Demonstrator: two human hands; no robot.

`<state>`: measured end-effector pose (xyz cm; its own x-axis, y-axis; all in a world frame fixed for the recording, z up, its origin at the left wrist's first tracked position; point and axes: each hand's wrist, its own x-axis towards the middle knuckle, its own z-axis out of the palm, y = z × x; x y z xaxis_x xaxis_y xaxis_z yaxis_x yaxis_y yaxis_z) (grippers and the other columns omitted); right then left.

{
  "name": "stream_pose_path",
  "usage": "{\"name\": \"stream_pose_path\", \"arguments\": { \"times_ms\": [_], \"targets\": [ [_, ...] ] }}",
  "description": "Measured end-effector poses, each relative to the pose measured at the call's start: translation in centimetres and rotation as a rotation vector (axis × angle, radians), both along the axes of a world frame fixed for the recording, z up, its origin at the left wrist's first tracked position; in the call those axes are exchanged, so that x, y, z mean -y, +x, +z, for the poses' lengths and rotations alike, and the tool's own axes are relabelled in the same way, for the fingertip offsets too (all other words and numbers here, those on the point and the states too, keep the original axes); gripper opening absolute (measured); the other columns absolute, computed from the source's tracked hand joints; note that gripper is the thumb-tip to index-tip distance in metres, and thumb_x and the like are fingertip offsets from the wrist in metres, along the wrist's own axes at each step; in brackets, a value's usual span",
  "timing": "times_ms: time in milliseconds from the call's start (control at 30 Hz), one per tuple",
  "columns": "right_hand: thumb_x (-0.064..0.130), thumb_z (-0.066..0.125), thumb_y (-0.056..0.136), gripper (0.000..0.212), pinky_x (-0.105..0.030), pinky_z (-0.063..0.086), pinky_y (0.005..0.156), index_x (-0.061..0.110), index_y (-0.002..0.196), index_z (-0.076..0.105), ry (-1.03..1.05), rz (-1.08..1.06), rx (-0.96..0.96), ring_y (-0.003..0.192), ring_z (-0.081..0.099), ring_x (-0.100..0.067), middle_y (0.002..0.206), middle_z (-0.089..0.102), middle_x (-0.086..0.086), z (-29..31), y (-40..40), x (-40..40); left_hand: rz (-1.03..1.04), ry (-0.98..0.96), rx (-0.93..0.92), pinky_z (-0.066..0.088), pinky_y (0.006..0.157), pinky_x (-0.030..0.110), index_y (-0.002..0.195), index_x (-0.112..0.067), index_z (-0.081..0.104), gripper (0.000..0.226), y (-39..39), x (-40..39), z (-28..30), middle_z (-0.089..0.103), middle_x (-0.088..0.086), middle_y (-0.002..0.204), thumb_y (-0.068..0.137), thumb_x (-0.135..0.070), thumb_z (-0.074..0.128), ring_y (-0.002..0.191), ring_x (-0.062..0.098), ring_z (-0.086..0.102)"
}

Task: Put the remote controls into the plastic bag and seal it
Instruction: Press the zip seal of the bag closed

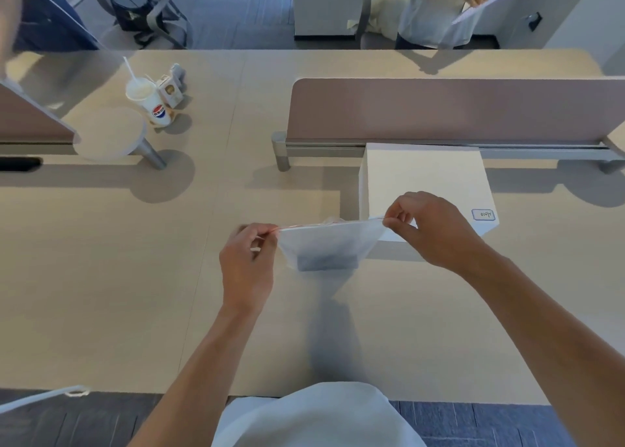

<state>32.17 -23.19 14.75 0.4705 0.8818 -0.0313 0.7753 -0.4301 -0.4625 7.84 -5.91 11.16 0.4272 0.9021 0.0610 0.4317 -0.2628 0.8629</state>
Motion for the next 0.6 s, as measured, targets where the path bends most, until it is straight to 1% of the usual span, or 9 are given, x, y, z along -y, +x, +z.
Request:
{"name": "stream_pose_path", "arguments": {
  "times_ms": [100,167,233,267,333,367,400,500,600],
  "targets": [
    [0.029,0.065,0.096,0.009,-0.029,0.045,0.072,0.024,0.091,0.07,0.022,-0.006,-0.012,0.084,0.059,-0.011,0.084,0.065,0.013,-0.4,0.4,-1.1,0.037,-0.004,0.002,0.044,0.072,0.002,0.094,-0.015,0.078,0.015,0.4,-0.6,0.1,0.07,0.003,0.095,0.093,-0.005,0.067,0.081,0.002,0.064],
    [0.028,0.066,0.096,0.008,-0.031,0.049,0.073,0.023,0.091,0.07,0.047,-0.022,-0.026,0.084,0.061,-0.012,0.086,0.066,0.012,-0.8,0.8,-2.1,0.069,-0.001,-0.017,0.043,0.071,0.001,0.095,-0.014,0.079,0.015,1.1,-1.2,0.4,0.069,0.002,0.095,0.092,-0.005,0.067,0.078,0.001,0.063],
    [0.027,0.066,0.096,0.008,-0.035,0.053,0.076,0.022,0.09,0.071,0.058,-0.05,-0.04,0.084,0.063,-0.013,0.087,0.068,0.009,-1.1,1.4,-3.5,0.103,0.02,-0.064,0.041,0.071,0.001,0.096,-0.014,0.081,0.016,2.2,-2.3,0.4,0.068,0.003,0.091,0.091,-0.006,0.067,0.072,0.003,0.059],
    [0.026,0.067,0.095,0.008,-0.037,0.055,0.078,0.022,0.091,0.071,0.058,-0.064,-0.044,0.083,0.064,-0.014,0.087,0.069,0.009,-1.2,1.7,-4.2,0.115,0.033,-0.086,0.041,0.07,0.003,0.095,-0.014,0.081,0.017,2.9,-2.9,0.3,0.07,0.004,0.089,0.09,-0.007,0.067,0.07,0.006,0.059],
    [0.026,0.067,0.095,0.008,-0.04,0.056,0.079,0.021,0.09,0.072,0.067,-0.096,-0.059,0.082,0.065,-0.016,0.087,0.07,0.007,-1.6,2.3,-5.7,0.135,0.034,-0.089,0.041,0.068,0.009,0.093,-0.016,0.082,0.018,4.2,-4.2,0.3,0.076,0.003,0.086,0.089,-0.009,0.066,0.074,0.016,0.063],
    [0.025,0.068,0.094,0.008,-0.041,0.057,0.079,0.02,0.09,0.072,0.078,-0.116,-0.069,0.081,0.065,-0.016,0.087,0.07,0.006,-1.7,2.7,-6.5,0.145,0.025,-0.077,0.044,0.068,0.016,0.093,-0.016,0.083,0.019,5.0,-4.9,0.4,0.077,0.002,0.086,0.089,-0.009,0.065,0.076,0.018,0.066],
    [0.025,0.068,0.094,0.008,-0.042,0.057,0.079,0.02,0.089,0.072,0.094,-0.14,-0.076,0.081,0.066,-0.017,0.087,0.071,0.005,-1.7,3.0,-7.3,0.155,0.013,-0.062,0.045,0.067,0.017,0.093,-0.015,0.083,0.02,5.6,-5.5,0.5,0.077,-0.001,0.084,0.089,-0.008,0.064,0.076,0.018,0.067],
    [0.025,0.068,0.093,0.009,-0.041,0.057,0.08,0.02,0.088,0.073,0.15,-0.217,-0.082,0.082,0.067,-0.017,0.088,0.074,0.004,-1.5,4.0,-9.4,0.184,0.004,-0.019,0.039,0.06,0.005,0.094,-0.013,0.083,0.022,7.5,-7.2,1.0,0.072,-0.004,0.079,0.089,-0.007,0.063,0.072,0.015,0.064],
    [0.026,0.069,0.092,0.008,-0.038,0.057,0.08,0.022,0.088,0.074,0.208,-0.27,-0.09,0.083,0.067,-0.017,0.09,0.075,0.004,-1.2,4.8,-10.9,0.208,0.003,0.004,0.039,0.058,0.002,0.094,-0.014,0.084,0.023,8.9,-8.8,1.1,0.071,-0.006,0.076,0.087,-0.006,0.062,0.071,0.015,0.064]
  ]
}}
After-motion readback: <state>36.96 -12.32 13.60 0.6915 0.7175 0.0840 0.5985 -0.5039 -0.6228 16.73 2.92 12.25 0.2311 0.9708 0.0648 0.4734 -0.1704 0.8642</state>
